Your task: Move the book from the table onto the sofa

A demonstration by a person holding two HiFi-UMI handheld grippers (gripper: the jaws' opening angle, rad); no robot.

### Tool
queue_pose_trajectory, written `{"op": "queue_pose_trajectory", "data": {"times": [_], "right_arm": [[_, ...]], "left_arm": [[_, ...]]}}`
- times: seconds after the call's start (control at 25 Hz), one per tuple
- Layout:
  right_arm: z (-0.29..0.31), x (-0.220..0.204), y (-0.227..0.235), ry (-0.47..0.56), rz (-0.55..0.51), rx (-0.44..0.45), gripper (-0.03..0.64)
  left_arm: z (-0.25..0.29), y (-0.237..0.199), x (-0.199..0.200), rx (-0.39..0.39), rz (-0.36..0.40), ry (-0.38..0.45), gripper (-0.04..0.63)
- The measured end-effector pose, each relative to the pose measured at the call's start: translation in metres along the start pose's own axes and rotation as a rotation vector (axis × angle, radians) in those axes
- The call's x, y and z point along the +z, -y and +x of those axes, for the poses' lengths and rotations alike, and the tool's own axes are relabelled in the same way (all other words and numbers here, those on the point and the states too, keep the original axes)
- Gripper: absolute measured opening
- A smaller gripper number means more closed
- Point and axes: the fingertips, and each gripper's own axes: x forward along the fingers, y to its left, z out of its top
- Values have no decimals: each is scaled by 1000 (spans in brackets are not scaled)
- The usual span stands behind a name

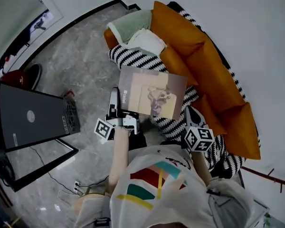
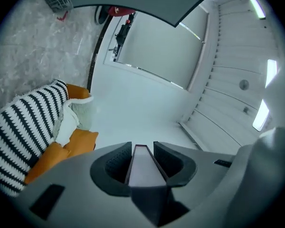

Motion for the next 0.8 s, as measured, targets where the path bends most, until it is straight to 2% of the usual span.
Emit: {"op": "queue_pose_trajectory", "data": {"times": [0.2,0.4,0.56,0.72,0.8], "right_arm": [[58,48,-13,60,51,-78,17],[91,53,9,28,130,-201,17],[152,62,37,14,186,-252,17],[170,67,57,45,231,-288,17],[195,81,62,52,248,-287,17]], "left_arm": [[98,-10,45,4,50,-84,150],[188,-41,77,30,105,-116,150],[277,-84,90,58,141,-131,150],[304,-102,91,77,174,-142,150],[335,-116,95,95,211,-160,150]]}}
